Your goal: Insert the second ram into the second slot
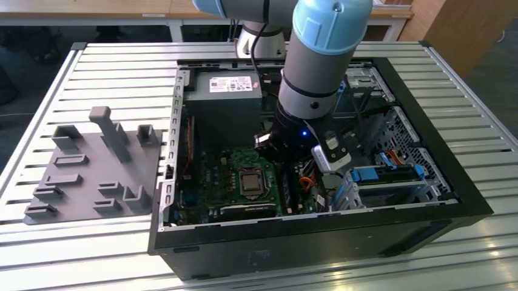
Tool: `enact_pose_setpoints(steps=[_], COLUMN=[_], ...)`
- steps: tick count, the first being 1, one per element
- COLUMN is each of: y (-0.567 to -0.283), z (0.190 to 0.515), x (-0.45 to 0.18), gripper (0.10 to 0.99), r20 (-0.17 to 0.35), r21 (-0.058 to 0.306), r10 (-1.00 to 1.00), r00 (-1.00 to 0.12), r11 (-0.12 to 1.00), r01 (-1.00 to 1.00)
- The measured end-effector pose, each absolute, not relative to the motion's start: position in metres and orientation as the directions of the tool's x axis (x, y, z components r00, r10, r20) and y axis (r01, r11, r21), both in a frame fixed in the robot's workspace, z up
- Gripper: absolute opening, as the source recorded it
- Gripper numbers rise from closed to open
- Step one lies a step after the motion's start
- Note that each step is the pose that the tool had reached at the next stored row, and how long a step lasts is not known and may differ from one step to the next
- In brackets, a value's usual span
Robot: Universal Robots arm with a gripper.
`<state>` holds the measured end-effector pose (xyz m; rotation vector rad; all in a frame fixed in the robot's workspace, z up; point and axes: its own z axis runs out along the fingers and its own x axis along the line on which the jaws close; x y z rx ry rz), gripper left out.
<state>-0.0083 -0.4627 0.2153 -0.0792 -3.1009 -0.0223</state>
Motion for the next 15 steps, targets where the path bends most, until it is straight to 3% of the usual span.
enact_pose_setpoints(steps=[15], y=[-0.4626], z=[0.2144], x=[-0.0083], gripper=[0.141], r20=[0.040], r21=[0.013], r10=[0.051], r00=[-0.998], r11=[0.999], r01=[0.051])
